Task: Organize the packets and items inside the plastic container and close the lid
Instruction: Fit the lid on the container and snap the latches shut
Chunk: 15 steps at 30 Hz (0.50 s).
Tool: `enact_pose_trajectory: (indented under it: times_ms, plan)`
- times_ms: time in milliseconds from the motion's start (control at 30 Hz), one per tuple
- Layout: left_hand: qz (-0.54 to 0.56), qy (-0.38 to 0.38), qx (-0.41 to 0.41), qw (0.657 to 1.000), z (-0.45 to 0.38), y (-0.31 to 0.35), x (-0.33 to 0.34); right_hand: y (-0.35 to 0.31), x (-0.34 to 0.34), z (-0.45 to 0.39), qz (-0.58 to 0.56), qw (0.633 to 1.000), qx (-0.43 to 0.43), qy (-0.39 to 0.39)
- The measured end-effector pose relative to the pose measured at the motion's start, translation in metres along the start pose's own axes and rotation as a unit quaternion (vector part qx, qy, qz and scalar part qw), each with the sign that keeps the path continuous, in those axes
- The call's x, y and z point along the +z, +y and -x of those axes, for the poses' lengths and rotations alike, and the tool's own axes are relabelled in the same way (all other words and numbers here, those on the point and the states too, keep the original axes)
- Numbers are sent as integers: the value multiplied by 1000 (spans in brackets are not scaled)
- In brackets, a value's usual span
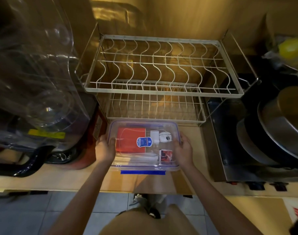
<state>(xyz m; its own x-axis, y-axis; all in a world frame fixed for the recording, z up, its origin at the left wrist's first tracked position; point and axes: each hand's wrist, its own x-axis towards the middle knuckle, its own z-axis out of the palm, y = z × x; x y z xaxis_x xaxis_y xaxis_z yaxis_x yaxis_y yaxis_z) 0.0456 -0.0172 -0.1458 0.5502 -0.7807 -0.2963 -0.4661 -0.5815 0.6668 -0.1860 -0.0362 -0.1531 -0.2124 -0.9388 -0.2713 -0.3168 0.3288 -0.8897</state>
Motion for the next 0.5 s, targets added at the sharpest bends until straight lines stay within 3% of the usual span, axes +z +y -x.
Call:
enact_pose_trajectory:
  times_ms: [267, 500]
  plan:
    - [20, 14, -19, 1000, 10, -5, 4, 10, -9, 8, 131, 988, -75, -14]
    - [0, 52, 22, 998, 7, -8, 5, 9, -8, 10, 280, 957, -76, 5]
